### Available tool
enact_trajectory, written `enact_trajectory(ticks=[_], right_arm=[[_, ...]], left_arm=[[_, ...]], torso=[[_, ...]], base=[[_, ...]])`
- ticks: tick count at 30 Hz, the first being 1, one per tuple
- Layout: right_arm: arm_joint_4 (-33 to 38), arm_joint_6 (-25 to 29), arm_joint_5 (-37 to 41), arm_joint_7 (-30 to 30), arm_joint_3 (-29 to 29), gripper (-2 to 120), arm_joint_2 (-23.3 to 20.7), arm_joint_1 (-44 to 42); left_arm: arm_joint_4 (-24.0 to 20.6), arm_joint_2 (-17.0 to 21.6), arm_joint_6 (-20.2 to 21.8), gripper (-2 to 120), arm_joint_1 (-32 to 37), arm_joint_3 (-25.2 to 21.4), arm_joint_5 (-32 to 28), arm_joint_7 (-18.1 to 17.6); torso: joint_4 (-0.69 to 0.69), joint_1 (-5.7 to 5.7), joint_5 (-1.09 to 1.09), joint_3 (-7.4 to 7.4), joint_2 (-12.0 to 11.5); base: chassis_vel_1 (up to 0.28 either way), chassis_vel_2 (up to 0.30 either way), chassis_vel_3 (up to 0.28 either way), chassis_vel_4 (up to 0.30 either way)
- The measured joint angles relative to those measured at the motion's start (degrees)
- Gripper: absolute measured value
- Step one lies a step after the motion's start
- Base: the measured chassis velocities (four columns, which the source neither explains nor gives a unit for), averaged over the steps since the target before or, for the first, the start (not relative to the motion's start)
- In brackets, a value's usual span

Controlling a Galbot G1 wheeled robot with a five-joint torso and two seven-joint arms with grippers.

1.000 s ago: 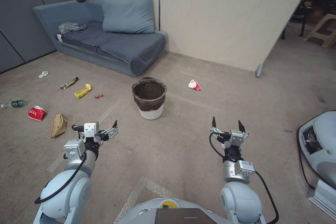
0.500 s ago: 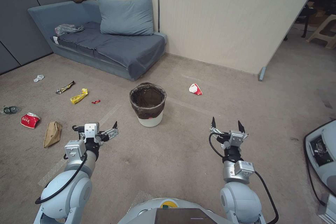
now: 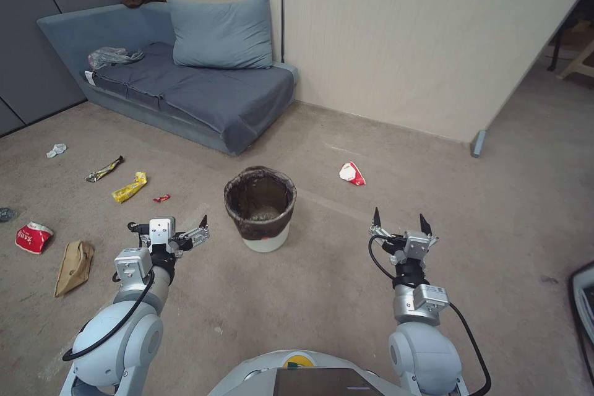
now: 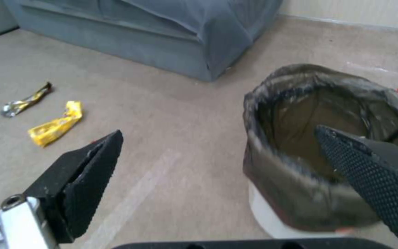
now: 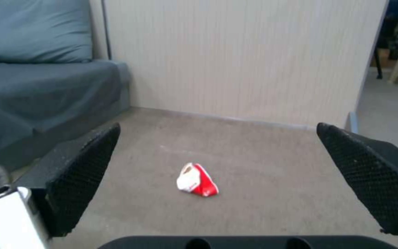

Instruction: Pick up the trash bin, then pick up the garbage from the floor and place it into the trash bin.

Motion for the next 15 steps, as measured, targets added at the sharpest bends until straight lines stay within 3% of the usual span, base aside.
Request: enact_trajectory(ticks=[15], right_arm=[[-0.4,0.4,-0.6,-0.5,0.0,100,0.0,0.0]], left_arm=[[0.1,0.1,0.1,100,0.0,0.0,-0.1,-0.5]], torso=[[0.00,0.00,0.00,0.00,0.0]], base=[[-0.200,0.210,0.203,-0.207]])
